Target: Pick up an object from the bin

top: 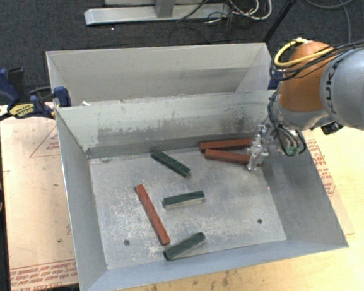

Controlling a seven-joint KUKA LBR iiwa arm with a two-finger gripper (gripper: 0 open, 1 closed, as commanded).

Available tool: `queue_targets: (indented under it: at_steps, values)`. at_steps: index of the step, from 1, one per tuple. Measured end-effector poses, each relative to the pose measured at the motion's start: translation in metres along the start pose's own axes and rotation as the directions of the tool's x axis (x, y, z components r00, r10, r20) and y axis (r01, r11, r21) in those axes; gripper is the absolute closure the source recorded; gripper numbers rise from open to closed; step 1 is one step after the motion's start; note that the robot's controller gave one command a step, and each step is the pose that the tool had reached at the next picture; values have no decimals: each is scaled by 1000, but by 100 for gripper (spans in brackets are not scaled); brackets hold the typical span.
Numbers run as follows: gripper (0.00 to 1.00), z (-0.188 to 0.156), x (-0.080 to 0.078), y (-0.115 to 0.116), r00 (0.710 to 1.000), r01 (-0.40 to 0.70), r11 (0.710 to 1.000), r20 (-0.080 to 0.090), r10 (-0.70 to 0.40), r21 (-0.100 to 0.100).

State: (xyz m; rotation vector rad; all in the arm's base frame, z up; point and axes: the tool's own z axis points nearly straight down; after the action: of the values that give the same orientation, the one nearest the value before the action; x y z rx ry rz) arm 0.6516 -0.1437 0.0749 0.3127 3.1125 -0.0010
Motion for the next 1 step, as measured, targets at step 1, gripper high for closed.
queue_targets:
  at_steps: [1]
  values:
    - [100, -52, 9, 5, 1000, -2, 1000, -16, 2, 0]
